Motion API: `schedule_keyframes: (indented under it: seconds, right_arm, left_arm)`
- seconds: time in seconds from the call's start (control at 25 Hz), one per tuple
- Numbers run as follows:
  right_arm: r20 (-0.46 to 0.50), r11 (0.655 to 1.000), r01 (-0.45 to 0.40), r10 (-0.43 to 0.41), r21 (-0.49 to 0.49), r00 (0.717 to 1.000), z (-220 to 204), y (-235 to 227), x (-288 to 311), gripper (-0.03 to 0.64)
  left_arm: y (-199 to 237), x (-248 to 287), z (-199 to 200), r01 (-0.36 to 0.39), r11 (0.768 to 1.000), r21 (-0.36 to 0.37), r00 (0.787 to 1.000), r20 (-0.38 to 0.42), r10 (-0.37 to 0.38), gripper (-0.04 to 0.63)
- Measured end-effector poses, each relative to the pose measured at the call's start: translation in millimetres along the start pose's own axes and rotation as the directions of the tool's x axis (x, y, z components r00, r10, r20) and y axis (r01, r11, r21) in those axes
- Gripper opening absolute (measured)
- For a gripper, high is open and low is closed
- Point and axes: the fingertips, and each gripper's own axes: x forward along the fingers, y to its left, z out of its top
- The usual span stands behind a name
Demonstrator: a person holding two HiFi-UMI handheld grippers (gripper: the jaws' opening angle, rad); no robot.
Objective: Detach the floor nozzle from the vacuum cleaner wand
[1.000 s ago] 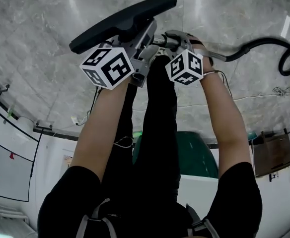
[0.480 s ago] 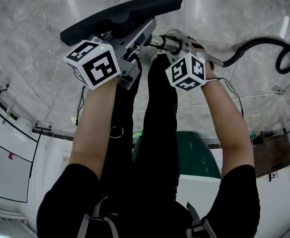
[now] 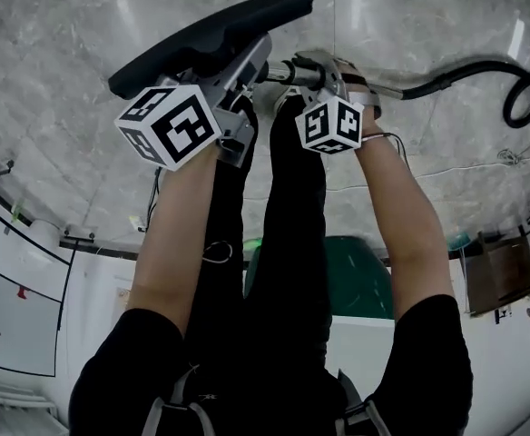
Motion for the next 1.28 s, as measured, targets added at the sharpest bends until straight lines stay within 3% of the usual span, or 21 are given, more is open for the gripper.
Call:
schedule_keyframes:
  seconds: [0.04,0.08,0.12,0.16,0.2,0.24,0.28,0.32,0.36,0.4,0.44,0.48,0.52,0.6,0.64,0.68,0.8,0.88,1.04,1.28]
  right_arm:
    - [0.0,0.995,0.1,-0.1,-0.013,0.995,-4.1,-11.4,6.6,0.055]
    - [-0.002,0.999,0.044,-0.044,-0.008,0.999,-8.1,-6.8,10.7,0.054]
    - [-0.005,0.989,-0.144,0.144,0.013,0.99,-10.4,11.7,10.6,0.054]
    - [-0.008,0.922,-0.385,0.385,0.043,0.923,-10.5,36.4,4.3,0.055]
    - [-0.011,0.806,-0.587,0.59,0.072,0.808,-9.5,58.2,-6.7,0.055]
    - [-0.013,0.701,-0.707,0.711,0.093,0.703,-8.4,70.7,-17.1,0.055]
    - [-0.018,0.67,-0.736,0.741,0.098,0.672,-8.2,71.2,-21.1,0.054]
    - [-0.03,0.738,-0.67,0.674,0.082,0.738,-10.7,60.1,-15.7,0.054]
    - [-0.048,0.862,-0.505,0.506,0.039,0.861,-19.1,41.0,-4.4,0.054]
    - [-0.071,0.958,-0.285,0.282,-0.025,0.957,-36.5,20.2,5.4,0.054]
    - [-0.108,0.99,-0.102,0.092,-0.096,0.99,-62.7,5.2,8.7,0.054]
    - [-0.171,0.988,-0.014,-0.013,-0.155,0.985,-93.7,-0.4,5.9,0.054]
    - [-0.251,0.983,-0.003,-0.045,-0.185,0.967,-123.5,0.8,0.7,0.054]
    - [-0.354,0.986,-0.033,-0.028,-0.163,0.935,-161.3,-0.7,-0.5,0.054]
    - [-0.357,0.991,-0.029,-0.02,-0.131,0.934,-167.3,-8.7,5.4,0.054]
    - [-0.343,0.996,-0.017,-0.016,-0.093,0.939,-168.6,-17.5,12.4,0.054]
    - [-0.303,1.0,0.012,-0.014,-0.007,0.953,-167.9,-29.3,36.4,0.054]
    - [-0.297,0.999,0.021,-0.028,-0.028,0.955,-167.7,-37.7,66.8,0.054]
    - [-0.359,0.993,0.083,-0.107,-0.084,0.927,-176.6,-55.9,123.0,0.055]
    - [-0.392,0.992,0.118,-0.124,-0.04,0.912,-191.2,-67.1,165.4,0.092]
  left_arm:
    - [4.0,3.0,2.4,-0.04,0.999,0.007,0.999,-0.003,0.04,0.161]
    - [9.4,4.1,2.0,-0.07,0.997,0.022,0.997,-0.015,0.071,0.156]
    - [15.1,2.6,-1.0,-0.082,0.996,0.035,0.996,-0.033,0.083,0.141]
    - [18.9,-0.7,-5.2,-0.07,0.997,0.045,0.996,-0.05,0.072,0.141]
    - [19.2,-4.3,-9.2,-0.035,0.998,0.056,0.997,-0.06,0.038,0.141]
    - [16.8,-6.1,-12.0,0.014,0.998,0.069,0.998,-0.061,-0.01,0.141]
    - [15.5,-6.3,-11.7,0.055,0.996,0.07,0.997,-0.05,-0.052,0.141]
    - [20.1,-9.2,-5.3,0.068,0.997,0.044,0.998,-0.011,-0.067,0.141]
    - [34.0,-21.5,11.5,0.048,0.999,-0.024,0.996,0.075,-0.046,0.141]
    - [57.1,-45.8,40.0,0.012,0.991,-0.13,0.979,0.204,0.015,0.141]
    - [83.7,-76.6,75.0,-0.022,0.973,-0.232,0.94,0.327,0.099,0.141]
    - [105.6,-104.9,108.2,-0.062,0.961,-0.268,0.901,0.399,0.169,0.141]
    - [117.6,-123.9,132.8,-0.119,0.97,-0.212,0.893,0.404,0.198,0.141]
    - [120.6,-137.7,151.7,-0.2,0.98,0.014,0.931,0.316,0.186,0.141]
    - [119.0,-138.1,152.0,-0.197,0.977,0.078,0.943,0.288,0.167,0.141]
    - [118.3,-135.6,148.0,-0.179,0.98,0.092,0.949,0.28,0.147,0.141]
    - [118.0,-113.8,115.5,-0.113,0.994,-0.011,0.958,0.266,0.112,0.141]
    - [111.4,-88.2,88.6,-0.052,0.996,-0.065,0.969,0.238,0.066,0.141]
    - [94.2,-46.4,25.9,0.015,0.999,-0.036,0.996,0.087,-0.012,0.141]
    - [90.3,-6.0,-39.6,0.047,0.994,-0.102,0.998,-0.033,-0.051,0.141]
